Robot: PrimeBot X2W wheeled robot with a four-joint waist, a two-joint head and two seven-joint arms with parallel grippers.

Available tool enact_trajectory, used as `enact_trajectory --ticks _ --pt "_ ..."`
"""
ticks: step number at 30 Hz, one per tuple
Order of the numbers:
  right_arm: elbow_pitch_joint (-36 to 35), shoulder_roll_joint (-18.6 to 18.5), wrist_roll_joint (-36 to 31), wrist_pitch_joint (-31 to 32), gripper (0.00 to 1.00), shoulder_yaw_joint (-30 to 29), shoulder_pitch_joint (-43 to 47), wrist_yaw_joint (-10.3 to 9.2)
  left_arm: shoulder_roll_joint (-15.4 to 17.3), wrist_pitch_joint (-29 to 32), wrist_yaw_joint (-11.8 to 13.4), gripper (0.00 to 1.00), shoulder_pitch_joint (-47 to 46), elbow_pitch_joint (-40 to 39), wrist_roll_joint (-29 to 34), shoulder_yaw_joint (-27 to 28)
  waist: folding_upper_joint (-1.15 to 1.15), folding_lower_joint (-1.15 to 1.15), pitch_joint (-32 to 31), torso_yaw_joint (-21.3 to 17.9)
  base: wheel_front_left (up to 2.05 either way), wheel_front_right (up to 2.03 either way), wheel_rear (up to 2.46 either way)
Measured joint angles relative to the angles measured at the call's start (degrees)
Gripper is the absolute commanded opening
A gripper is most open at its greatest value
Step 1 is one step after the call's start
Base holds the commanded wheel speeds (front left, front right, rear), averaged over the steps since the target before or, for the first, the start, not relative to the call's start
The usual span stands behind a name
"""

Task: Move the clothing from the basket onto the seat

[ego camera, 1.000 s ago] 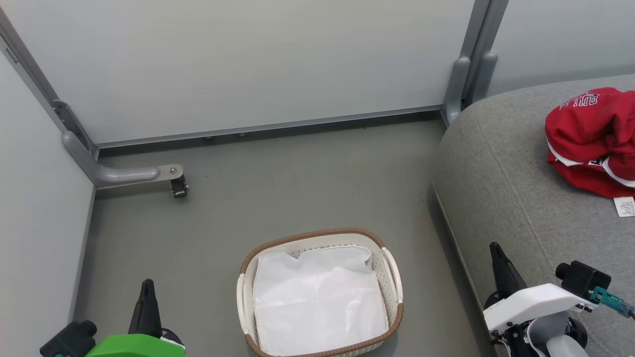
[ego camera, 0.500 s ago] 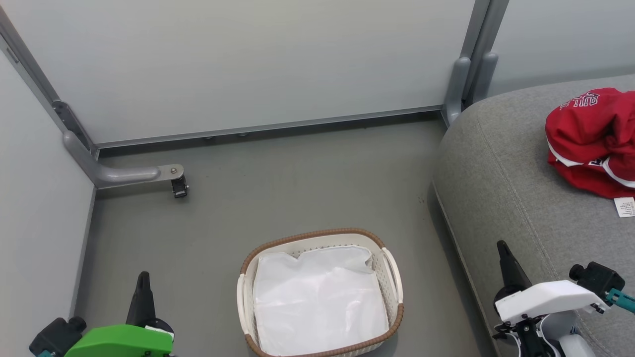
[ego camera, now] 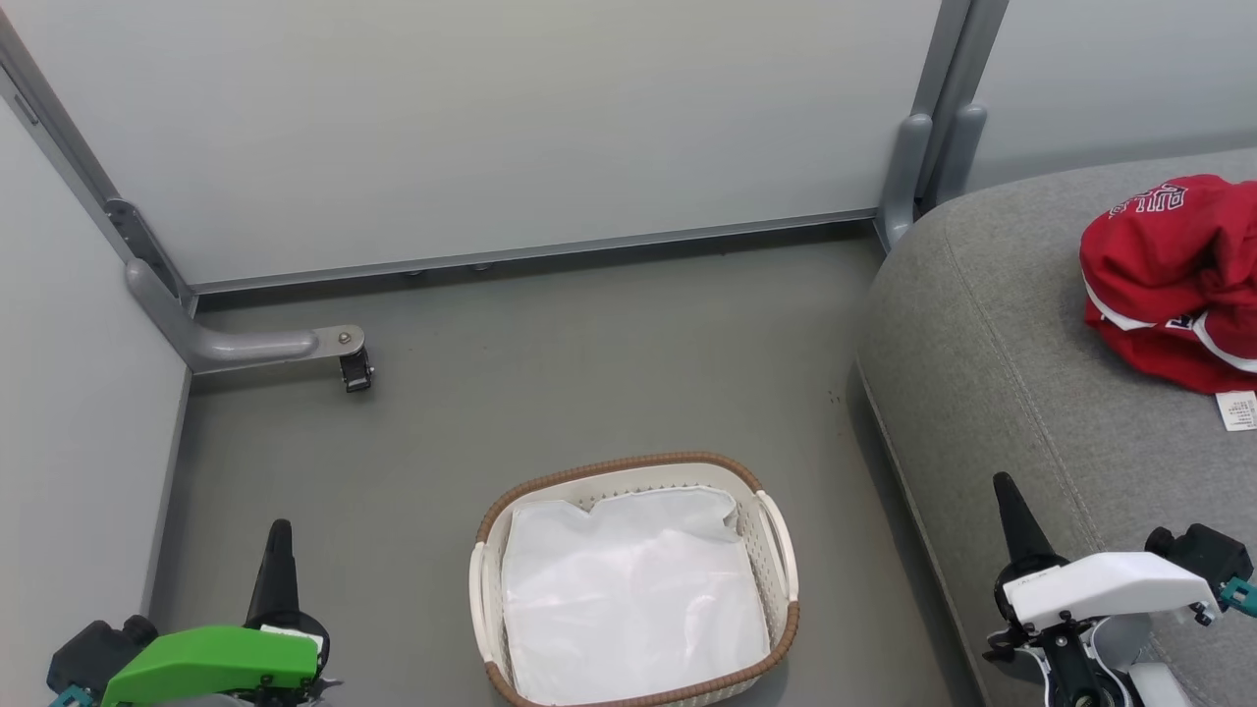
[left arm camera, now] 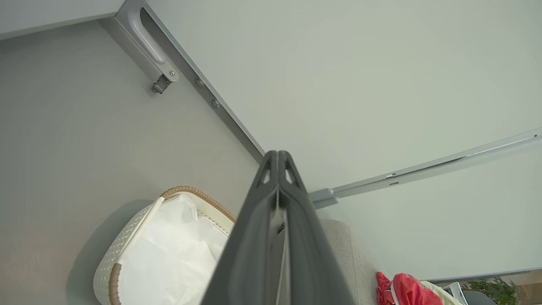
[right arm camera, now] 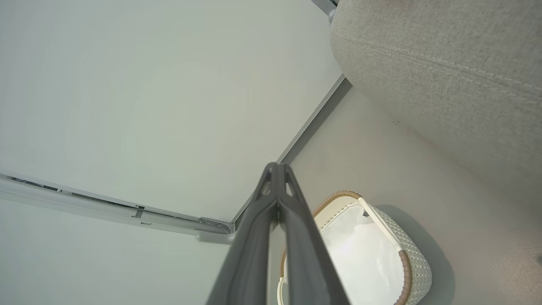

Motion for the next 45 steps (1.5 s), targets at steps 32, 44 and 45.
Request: enact_trajectory --ticks 32,44,45 --pt "-1.5 -0.1 17.5 4.6 0.0 -2.7 -0.3 -0.03 0.0 4.6 -1.0 0.0 -2.8 0.2 -15.9 2.1 0.0 0.0 -0.1 0.1 0.0 0.0 0.0" --pt "-1.9 -0.1 22.7 6.0 0.0 -3.5 -0.5 -0.03 0.0 6.0 -1.4 0.0 -3.7 0.2 -20.9 2.6 0.0 0.0 -0.1 0.2 0.0 0.0 0.0" --pt "-1.9 -0.1 23.2 6.1 0.0 -3.6 -0.5 -0.03 0.0 6.2 -1.4 0.0 -3.8 0.2 -21.2 2.7 0.0 0.0 -0.1 0.2 0.0 0.0 0.0"
